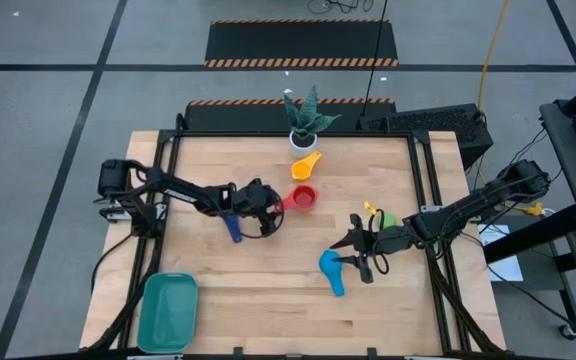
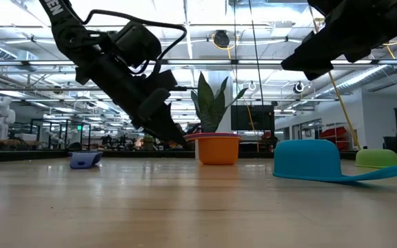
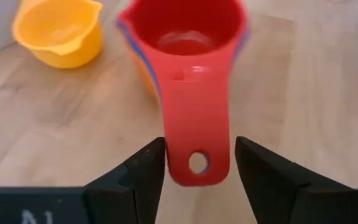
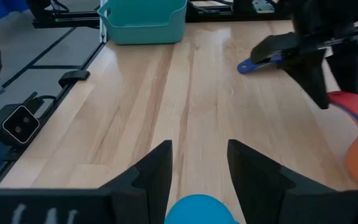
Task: Nest measuring cups in basket
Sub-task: Stack the red measuring cup on the blue measuring cup, then stack the light blue measuring cup on the red measuring cup
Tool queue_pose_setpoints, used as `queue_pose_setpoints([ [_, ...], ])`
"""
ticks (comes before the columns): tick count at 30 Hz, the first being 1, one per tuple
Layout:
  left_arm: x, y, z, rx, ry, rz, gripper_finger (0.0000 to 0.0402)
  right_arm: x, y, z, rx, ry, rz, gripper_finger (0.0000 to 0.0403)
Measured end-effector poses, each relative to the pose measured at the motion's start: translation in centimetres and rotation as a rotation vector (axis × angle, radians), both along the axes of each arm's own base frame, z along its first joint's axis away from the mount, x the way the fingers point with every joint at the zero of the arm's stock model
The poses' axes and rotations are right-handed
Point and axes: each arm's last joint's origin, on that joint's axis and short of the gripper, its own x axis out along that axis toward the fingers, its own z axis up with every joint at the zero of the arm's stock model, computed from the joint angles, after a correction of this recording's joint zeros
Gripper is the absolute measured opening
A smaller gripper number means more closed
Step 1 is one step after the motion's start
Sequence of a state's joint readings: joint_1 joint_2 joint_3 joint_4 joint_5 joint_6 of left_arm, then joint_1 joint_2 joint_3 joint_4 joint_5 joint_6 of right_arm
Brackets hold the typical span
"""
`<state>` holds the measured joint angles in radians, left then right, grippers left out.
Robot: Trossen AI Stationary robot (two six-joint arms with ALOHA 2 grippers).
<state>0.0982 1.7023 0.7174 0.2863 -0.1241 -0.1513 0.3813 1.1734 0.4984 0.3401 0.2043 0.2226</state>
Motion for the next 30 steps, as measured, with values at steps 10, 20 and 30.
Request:
queue_pose_setpoints([
  [10,0.0,-1.9,0.0,0.084,0.009,0.057,0.0222,0.1,0.1,0.3,0.016,-0.036,-0.002,0.0148],
  [20,-0.6,-5.1,-0.6,-0.008,0.067,0.063,0.0256,-0.2,0.4,-0.2,0.049,0.028,-0.014,0.0148],
  [30,-1.7,-10.5,-0.8,-0.066,0.062,0.045,0.0220,-0.7,2.3,-1.1,0.026,0.042,-0.076,0.0148],
])
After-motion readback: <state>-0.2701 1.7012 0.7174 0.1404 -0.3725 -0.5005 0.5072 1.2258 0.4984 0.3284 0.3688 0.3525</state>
